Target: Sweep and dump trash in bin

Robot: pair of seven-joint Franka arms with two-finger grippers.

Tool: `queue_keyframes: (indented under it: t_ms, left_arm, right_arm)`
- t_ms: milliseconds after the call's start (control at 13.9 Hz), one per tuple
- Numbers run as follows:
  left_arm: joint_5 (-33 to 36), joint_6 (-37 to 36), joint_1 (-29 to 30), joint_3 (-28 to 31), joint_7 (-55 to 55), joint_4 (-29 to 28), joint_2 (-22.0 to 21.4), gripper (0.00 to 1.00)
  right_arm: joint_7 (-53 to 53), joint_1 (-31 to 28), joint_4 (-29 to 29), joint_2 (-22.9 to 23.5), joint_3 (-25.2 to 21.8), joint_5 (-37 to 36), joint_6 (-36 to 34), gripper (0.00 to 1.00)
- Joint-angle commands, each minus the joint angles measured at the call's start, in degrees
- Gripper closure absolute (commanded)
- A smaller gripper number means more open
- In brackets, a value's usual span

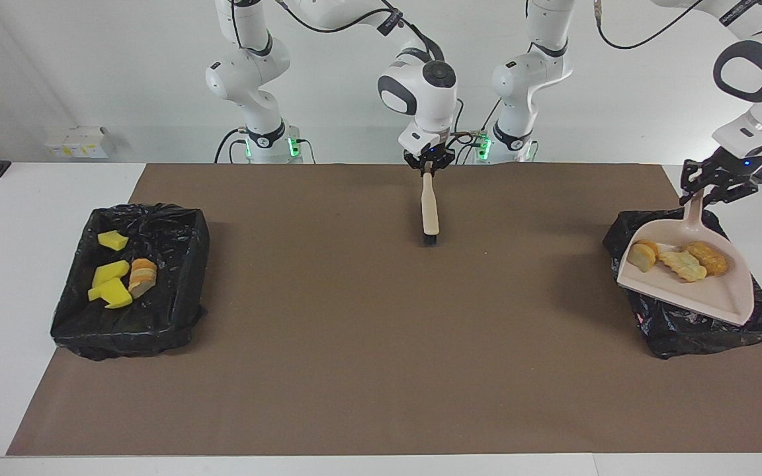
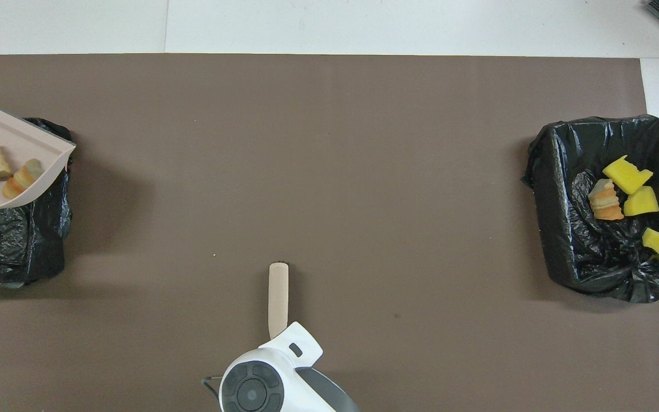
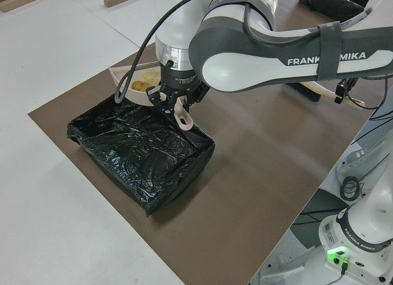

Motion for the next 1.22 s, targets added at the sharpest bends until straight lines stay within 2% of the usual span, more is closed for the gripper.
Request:
queue_keyframes:
  t_ms: [0, 216, 504, 793, 1153]
  left_arm:
    - [7.2, -4.3, 5.9, -0.6, 8.1, 7.0, 3.1, 1.0]
    - [19.0, -6.8, 7.4, -0.5, 9.3, 8.7, 3.5, 1.0]
    - [31.1, -7.2, 6.4, -1.3, 14.5, 12.8, 6.4, 1.0]
    - [39.1, -3.7, 1.4, -1.4, 16.9, 14.4, 9.3, 1.0]
    - [48.8, -3.1, -3.8, -1.5, 22.9, 19.6, 13.1, 1.0]
  right_arm:
    - [-2.4, -0.9, 2.7, 0.4, 0.2, -2.2, -3.1, 0.0]
    - [-4.2, -2.7, 7.0, 0.0, 0.0, -3.4, -9.5, 0.0]
    - [-14.1, -9.5, 11.7, -3.2, -0.1, -3.3, -18.5, 0.0]
    - [-26.6, -17.0, 16.6, -5.4, -0.3, -3.4, -28.0, 0.0]
    - [-39.4, -26.2, 21.6, -6.1, -0.6, -7.0, -34.3, 0.0]
